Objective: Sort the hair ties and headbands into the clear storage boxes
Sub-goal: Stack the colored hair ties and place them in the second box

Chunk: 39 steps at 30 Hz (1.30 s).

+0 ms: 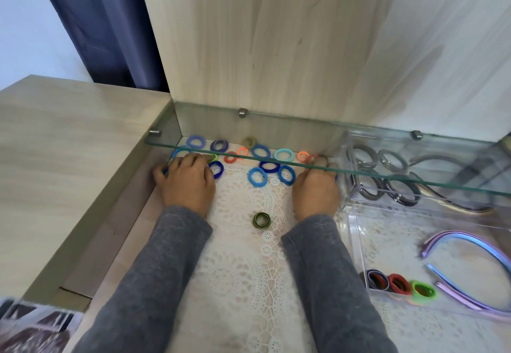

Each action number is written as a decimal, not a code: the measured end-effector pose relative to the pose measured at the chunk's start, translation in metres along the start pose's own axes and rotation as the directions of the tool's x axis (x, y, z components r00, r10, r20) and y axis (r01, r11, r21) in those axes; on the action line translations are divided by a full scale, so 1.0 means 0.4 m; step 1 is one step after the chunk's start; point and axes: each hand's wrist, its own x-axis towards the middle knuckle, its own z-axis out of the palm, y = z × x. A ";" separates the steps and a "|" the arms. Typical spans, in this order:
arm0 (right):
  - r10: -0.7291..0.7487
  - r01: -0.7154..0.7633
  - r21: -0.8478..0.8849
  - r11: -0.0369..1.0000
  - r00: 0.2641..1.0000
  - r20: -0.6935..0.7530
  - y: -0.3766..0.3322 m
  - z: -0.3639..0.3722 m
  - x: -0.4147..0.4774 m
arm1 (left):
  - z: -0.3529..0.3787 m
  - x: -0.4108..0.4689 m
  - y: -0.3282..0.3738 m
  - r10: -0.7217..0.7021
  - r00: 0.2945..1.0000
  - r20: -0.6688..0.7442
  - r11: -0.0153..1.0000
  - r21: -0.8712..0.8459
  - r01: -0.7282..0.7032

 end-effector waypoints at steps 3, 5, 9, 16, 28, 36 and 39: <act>-0.010 0.010 0.009 1.000 1.000 -0.016 0.000 -0.003 -0.002 | -0.004 -0.002 -0.003 -0.001 1.000 0.004 1.000 0.008 0.001; -0.023 0.025 0.054 0.998 0.999 -0.032 -0.001 -0.004 -0.005 | -0.002 -0.003 -0.006 -0.013 1.000 0.017 1.000 0.002 0.013; -0.072 0.076 0.055 0.996 0.995 -0.062 -0.001 -0.005 -0.009 | -0.003 -0.005 -0.008 -0.028 1.000 -0.011 0.999 -0.024 0.028; -0.106 0.106 0.026 0.994 0.994 -0.032 0.007 -0.003 -0.021 | -0.011 -0.011 -0.007 -0.073 0.992 -0.102 0.994 -0.085 0.064; -0.245 0.248 0.098 0.964 0.968 -0.048 0.024 -0.017 -0.125 | -0.027 -0.030 -0.003 0.026 0.974 -0.225 0.993 -0.106 -0.051; -0.354 0.368 0.103 0.924 0.926 -0.129 0.071 -0.022 -0.175 | -0.047 -0.100 0.010 0.155 0.969 -0.191 0.954 -0.227 -0.197; -0.374 0.387 0.077 0.919 0.916 -0.146 0.076 -0.026 -0.194 | -0.059 -0.149 0.022 0.222 0.968 -0.119 0.904 -0.347 -0.250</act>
